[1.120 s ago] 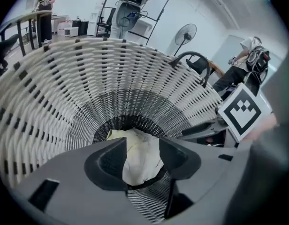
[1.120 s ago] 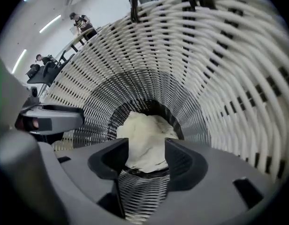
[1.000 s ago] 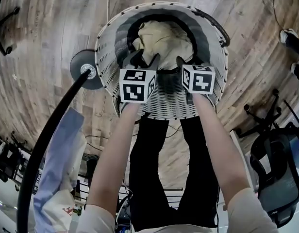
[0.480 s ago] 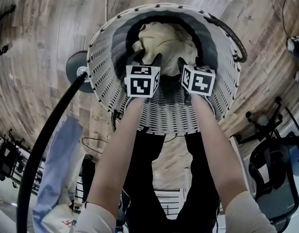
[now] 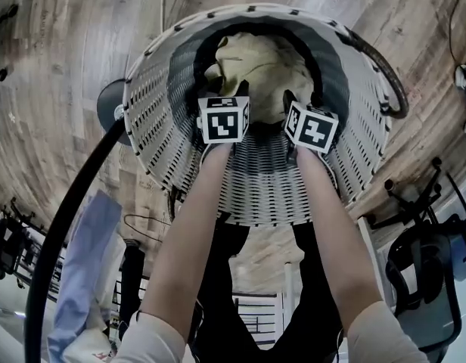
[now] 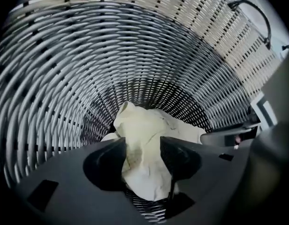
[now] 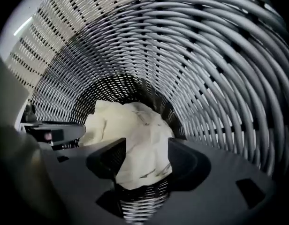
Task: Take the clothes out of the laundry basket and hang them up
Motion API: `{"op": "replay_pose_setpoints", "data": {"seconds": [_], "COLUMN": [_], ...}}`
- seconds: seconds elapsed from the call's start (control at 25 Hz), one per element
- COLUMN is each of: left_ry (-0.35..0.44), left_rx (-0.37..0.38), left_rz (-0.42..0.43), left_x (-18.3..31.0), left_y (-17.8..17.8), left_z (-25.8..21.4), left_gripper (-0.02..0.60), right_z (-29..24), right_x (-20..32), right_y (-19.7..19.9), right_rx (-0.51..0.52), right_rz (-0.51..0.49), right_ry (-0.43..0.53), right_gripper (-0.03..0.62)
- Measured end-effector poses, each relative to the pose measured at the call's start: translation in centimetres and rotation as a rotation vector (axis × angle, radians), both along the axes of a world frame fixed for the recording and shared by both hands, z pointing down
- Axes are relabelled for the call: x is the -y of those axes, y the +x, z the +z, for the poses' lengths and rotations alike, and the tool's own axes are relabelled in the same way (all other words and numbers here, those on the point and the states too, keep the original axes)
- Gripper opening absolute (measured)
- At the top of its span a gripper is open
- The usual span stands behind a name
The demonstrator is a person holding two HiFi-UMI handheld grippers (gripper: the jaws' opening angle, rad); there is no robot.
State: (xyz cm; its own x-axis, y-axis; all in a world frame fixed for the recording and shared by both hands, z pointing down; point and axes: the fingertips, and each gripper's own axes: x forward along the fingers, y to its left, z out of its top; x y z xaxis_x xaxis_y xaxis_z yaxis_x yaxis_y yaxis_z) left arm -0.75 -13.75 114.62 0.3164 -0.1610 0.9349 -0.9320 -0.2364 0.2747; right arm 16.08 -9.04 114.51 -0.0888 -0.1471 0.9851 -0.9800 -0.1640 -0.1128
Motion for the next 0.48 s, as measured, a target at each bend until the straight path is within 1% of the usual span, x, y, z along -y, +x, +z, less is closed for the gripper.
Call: {"op": "replay_pose_setpoints", "data": {"seconds": [0.16, 0.28, 0.4, 0.48], "left_ry": [-0.012, -0.033, -0.046, -0.054], "left_rx": [0.001, 0.013, 0.027, 0.032], "left_rz": [-0.021, -0.026, -0.029, -0.028], "left_x": [-0.1, -0.4, -0.6, -0.7], "left_y": [0.0, -0.2, -0.4, -0.3], "left_z": [1.1, 2.2, 2.9, 3.3], "left_gripper": [0.222, 0.222, 0.222, 0.221], "right_z": [1.2, 1.9, 2.4, 2.7], "right_x": [0.3, 0.2, 0.3, 0.2], "right_y": [0.1, 0.8, 1.0, 1.2], "right_rx": [-0.048, -0.11, -0.126, -0.131], "right_rz": [0.018, 0.039, 0.052, 0.057], "right_ry": [-0.012, -0.024, -0.027, -0.032], "right_gripper": [0.281, 0.272, 0.269, 0.249]}}
